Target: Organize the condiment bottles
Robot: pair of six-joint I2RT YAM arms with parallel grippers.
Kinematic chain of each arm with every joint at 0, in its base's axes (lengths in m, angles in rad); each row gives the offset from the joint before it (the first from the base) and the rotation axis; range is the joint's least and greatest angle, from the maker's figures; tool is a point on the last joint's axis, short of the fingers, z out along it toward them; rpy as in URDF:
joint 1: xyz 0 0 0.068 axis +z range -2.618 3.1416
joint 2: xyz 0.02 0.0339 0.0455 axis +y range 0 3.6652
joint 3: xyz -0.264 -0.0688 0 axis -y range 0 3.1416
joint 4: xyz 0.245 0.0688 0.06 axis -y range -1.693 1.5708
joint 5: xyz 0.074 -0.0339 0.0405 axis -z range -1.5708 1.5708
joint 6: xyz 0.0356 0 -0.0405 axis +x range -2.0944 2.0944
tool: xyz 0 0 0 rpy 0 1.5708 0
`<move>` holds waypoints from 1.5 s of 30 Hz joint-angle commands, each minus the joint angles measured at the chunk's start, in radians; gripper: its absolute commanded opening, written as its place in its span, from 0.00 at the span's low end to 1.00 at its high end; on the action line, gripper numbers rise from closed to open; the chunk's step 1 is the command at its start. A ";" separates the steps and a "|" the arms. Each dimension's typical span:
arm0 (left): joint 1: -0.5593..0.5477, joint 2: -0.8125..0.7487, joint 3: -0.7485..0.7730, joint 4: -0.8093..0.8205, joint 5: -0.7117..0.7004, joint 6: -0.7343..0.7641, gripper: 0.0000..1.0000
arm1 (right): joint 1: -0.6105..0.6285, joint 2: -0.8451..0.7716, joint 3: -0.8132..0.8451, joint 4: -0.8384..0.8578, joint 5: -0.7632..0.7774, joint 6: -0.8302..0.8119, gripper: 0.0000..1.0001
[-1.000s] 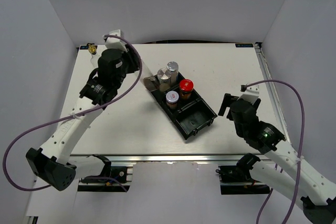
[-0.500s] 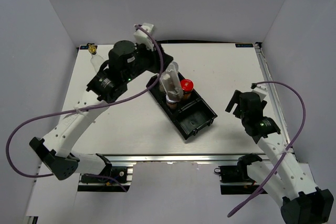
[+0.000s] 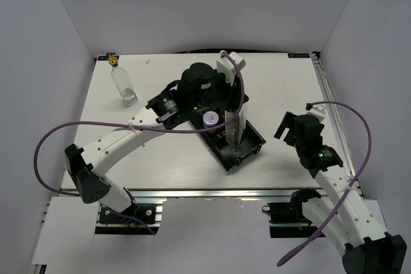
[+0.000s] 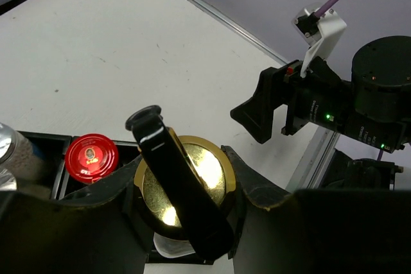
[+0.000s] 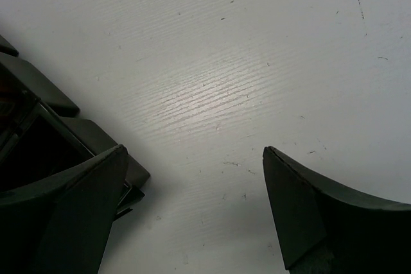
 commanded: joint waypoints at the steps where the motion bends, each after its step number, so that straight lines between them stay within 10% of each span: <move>1: -0.033 -0.004 0.041 0.122 -0.045 0.028 0.00 | -0.004 -0.007 -0.007 0.040 -0.014 -0.011 0.89; 41: -0.066 0.248 -0.107 0.386 0.011 0.147 0.00 | -0.009 0.025 -0.011 0.053 -0.083 -0.032 0.90; 45: -0.064 0.268 -0.099 0.352 0.014 0.157 0.24 | -0.009 0.031 -0.010 0.054 -0.094 -0.035 0.89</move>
